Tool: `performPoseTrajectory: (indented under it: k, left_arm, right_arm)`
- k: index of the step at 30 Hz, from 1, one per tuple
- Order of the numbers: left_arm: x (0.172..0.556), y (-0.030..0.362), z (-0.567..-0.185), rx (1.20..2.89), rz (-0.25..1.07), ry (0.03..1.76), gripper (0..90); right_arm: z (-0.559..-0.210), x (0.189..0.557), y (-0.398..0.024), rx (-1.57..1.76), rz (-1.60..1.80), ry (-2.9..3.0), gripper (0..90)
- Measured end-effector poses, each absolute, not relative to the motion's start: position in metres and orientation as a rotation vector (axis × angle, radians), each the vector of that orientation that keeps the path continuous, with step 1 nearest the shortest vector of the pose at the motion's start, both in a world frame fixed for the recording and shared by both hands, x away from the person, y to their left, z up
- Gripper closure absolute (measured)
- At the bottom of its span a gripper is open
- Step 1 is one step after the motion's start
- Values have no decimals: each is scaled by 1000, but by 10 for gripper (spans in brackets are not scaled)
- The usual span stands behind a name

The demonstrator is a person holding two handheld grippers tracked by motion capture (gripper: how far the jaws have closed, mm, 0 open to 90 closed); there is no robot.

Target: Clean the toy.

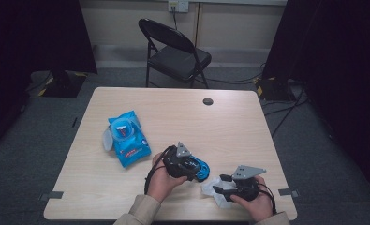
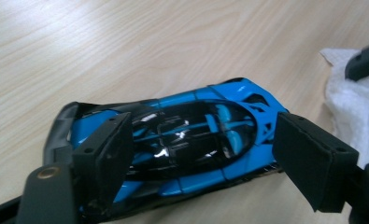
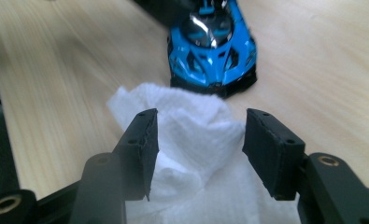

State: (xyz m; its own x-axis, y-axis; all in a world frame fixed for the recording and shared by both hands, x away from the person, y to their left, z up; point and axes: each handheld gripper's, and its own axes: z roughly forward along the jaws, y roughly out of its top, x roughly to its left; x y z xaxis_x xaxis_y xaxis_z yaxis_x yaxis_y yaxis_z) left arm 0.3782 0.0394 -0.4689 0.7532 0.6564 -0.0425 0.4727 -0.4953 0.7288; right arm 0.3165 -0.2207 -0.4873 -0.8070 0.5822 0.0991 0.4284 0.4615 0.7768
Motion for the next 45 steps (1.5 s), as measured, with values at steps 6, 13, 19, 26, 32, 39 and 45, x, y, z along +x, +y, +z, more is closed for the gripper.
performPoseTrajectory:
  k: [6, 13, 19, 26, 32, 39, 45]
  left_arm:
    - [387, 35, -473, 2189, 317, 846, 181]
    - [386, 32, -480, 2244, 353, 730, 141]
    - [386, 33, -481, 2253, 369, 716, 154]
    - [383, 32, -483, 2236, 379, 706, 154]
    - [382, 31, -484, 2224, 385, 707, 151]
    - [381, 31, -485, 2211, 399, 708, 145]
    - [381, 31, -485, 2208, 402, 715, 140]
  right_arm:
    - [-504, 317, -213, 842, 1197, 2566, 482]
    - [-505, 321, -216, 913, 1217, 2520, 798]
    - [-491, 335, -227, 1053, 1220, 2380, 828]
    - [-490, 368, -217, 1131, 1149, 2297, 826]
    - [-505, 376, -196, 1106, 1132, 2360, 827]
    - [-505, 363, -197, 1047, 1177, 2414, 832]
    - [-507, 354, -202, 1047, 1245, 2450, 835]
